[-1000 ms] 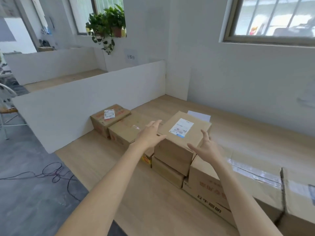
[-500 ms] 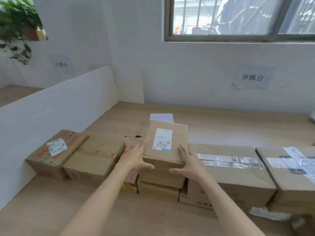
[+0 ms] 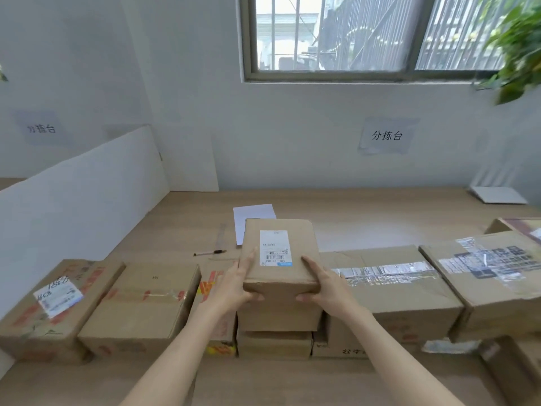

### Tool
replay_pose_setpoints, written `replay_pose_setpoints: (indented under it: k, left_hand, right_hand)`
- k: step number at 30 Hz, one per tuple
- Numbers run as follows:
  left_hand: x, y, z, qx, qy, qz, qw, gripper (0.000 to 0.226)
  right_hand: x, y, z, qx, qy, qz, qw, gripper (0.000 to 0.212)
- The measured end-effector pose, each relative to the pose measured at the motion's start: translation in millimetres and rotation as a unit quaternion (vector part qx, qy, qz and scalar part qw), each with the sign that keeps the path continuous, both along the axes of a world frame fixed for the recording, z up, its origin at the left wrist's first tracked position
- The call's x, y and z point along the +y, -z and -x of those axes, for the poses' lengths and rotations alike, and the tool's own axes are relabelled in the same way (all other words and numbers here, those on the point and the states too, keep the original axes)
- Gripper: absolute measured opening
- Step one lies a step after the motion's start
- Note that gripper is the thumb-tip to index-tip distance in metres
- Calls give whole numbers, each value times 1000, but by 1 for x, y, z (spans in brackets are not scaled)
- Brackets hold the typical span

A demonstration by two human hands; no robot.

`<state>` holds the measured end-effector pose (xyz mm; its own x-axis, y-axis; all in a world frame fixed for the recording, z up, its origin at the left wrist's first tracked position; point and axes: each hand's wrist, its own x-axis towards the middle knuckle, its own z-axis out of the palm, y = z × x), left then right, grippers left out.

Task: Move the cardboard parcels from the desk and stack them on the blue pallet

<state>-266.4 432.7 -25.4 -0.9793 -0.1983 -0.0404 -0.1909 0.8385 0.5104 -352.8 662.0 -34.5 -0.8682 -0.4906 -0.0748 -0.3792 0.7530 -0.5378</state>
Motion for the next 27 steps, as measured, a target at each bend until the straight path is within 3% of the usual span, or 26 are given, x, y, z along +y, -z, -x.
replay_pose_setpoints:
  k: [5,10,16,27]
  left_hand:
    - [-15,-42,6,21,17,-16,1000,109]
    - [-24,-99,17,27,27,39,999,93]
    - [-14,-149,37,58,49,44,996,93]
    - [113,-205,100,99,162,49,981,91]
  right_hand:
    - [-6,-42,5,32,2,24,999,93]
    - [-7,-91,20,53,-2,34,998,93]
    - [16,-148,22,104,15,68,992,91]
    - [159,-199,24,132,124,73,981,90]
